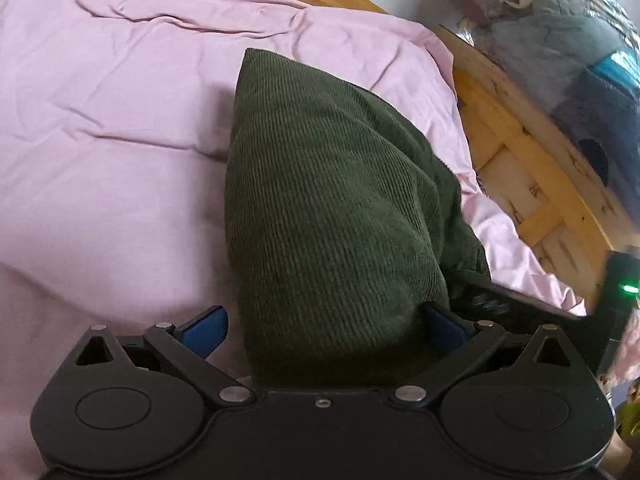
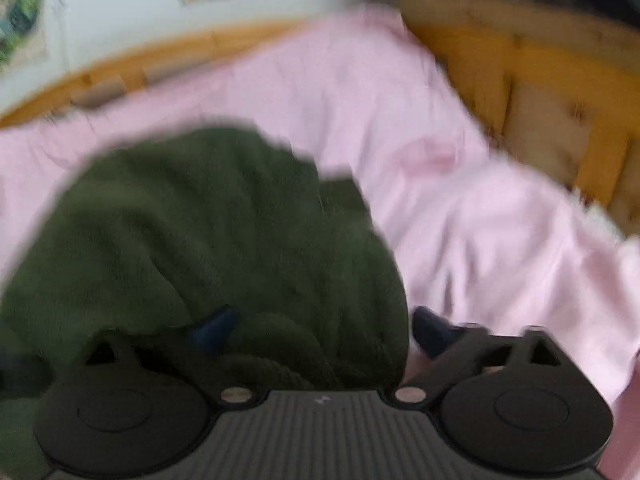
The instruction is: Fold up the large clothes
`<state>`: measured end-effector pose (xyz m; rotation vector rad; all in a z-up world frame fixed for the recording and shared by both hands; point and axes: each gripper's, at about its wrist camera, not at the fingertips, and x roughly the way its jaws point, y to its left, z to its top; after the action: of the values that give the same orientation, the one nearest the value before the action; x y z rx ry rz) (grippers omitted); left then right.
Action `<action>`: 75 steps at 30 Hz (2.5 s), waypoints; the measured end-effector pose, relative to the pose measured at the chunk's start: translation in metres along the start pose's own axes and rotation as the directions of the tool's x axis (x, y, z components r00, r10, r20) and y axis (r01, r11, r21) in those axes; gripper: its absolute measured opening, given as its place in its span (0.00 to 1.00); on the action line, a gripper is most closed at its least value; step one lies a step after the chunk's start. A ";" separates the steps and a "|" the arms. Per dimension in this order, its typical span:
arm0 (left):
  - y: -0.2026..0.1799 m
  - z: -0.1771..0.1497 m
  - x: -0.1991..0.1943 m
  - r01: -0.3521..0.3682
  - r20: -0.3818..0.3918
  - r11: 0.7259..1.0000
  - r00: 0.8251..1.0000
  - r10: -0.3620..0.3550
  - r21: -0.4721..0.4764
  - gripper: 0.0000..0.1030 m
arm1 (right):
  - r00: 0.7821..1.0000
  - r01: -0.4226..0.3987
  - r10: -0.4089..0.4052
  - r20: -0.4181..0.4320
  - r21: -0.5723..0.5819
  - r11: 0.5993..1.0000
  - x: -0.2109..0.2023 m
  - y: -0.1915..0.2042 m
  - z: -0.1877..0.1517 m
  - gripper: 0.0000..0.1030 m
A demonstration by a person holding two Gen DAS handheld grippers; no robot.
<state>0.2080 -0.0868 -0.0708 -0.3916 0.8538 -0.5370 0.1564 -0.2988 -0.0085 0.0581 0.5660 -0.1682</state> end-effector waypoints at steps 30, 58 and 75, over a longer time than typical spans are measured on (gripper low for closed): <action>0.008 0.001 0.001 0.052 -0.006 0.998 0.999 -0.053 -0.046 0.99 | 0.988 -0.151 0.149 -0.033 -0.348 0.925 0.084 0.077 0.048 0.99; 0.056 -0.014 -0.048 0.033 0.162 0.965 0.987 0.010 -0.261 0.99 | 0.939 -0.345 0.345 -0.016 -0.094 0.934 -0.024 0.051 -0.015 0.99; 0.058 0.001 -0.028 0.093 0.177 0.966 0.983 -0.050 -0.242 0.99 | 0.953 -0.257 0.302 -0.019 0.480 0.839 0.038 -0.063 0.008 1.00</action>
<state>0.2103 -0.0242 -0.0844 -0.6913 0.7458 -0.4564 0.1815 -0.3669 -0.0225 0.6289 0.5934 -0.0133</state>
